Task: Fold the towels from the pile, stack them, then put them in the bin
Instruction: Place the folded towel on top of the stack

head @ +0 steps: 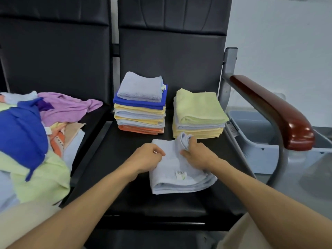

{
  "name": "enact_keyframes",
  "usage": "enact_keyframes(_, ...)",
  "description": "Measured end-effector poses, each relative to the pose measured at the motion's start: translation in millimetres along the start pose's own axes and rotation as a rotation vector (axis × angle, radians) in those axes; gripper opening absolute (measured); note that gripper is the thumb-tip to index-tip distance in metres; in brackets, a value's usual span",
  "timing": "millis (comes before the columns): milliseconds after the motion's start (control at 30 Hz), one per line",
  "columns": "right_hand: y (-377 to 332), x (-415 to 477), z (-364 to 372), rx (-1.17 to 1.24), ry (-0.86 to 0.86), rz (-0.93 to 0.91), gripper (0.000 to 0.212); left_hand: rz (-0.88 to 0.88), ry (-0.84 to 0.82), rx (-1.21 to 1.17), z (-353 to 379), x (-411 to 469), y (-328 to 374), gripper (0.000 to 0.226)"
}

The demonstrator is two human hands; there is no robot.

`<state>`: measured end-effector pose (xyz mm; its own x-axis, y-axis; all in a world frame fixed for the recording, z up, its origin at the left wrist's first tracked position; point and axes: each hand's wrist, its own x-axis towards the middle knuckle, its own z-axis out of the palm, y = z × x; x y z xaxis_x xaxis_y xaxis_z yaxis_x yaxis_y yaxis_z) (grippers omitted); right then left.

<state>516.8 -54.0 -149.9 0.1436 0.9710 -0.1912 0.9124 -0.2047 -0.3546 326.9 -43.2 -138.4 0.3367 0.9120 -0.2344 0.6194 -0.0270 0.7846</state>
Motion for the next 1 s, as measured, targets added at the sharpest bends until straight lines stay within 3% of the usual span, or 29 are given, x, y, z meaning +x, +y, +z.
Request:
enact_keyframes(100,-12.6,-4.4,-11.6,0.250,0.072,-0.146,0.028,-0.003,0.102,-0.029,-6.9,2.5,-2.7,0.020)
enact_keyframes(267,-36.6,-27.4,-36.4,0.813,0.144,-0.265,0.024,0.089,0.290,-0.202,2.4,3.1,-5.8,0.055)
enact_keyframes(333,-40.8,-34.5,-42.4,1.029,0.141,-0.253,0.023,-0.064,0.163,-0.477,5.4,4.8,-8.1,0.062)
enact_keyframes(400,-42.3,-37.3,-48.9,1.201,0.103,-0.210,0.024,-0.208,-0.092,-0.891,3.0,2.7,-6.3,0.051)
enact_keyframes(467,-39.0,-39.4,-53.9,1.337,0.040,-0.170,0.025,-0.218,-0.226,-1.143,1.7,-2.3,-2.3,0.036)
enact_keyframes(533,-33.0,-40.1,-59.8,1.442,-0.030,-0.153,0.029,-0.143,-0.229,-1.205,1.7,-4.3,1.8,0.031)
enact_keyframes(633,-21.6,-43.7,-65.7,1.575,-0.106,-0.128,0.036,-0.055,-0.190,-1.183,-3.8,-5.9,6.9,0.033)
enact_keyframes(733,-9.1,-48.7,-71.8,1.627,-0.107,-0.134,0.035,0.015,-0.143,-1.022,-10.3,-1.3,12.1,0.048)
enact_keyframes(867,4.6,-46.2,-78.2,1.406,0.062,-0.065,0.029,0.125,-0.036,-0.672,-17.7,6.0,37.8,0.056)
enact_keyframes(1000,11.3,-23.5,-100.5,1.159,0.220,0.034,0.027,0.254,0.045,-0.316,-23.7,38.1,70.2,0.037)
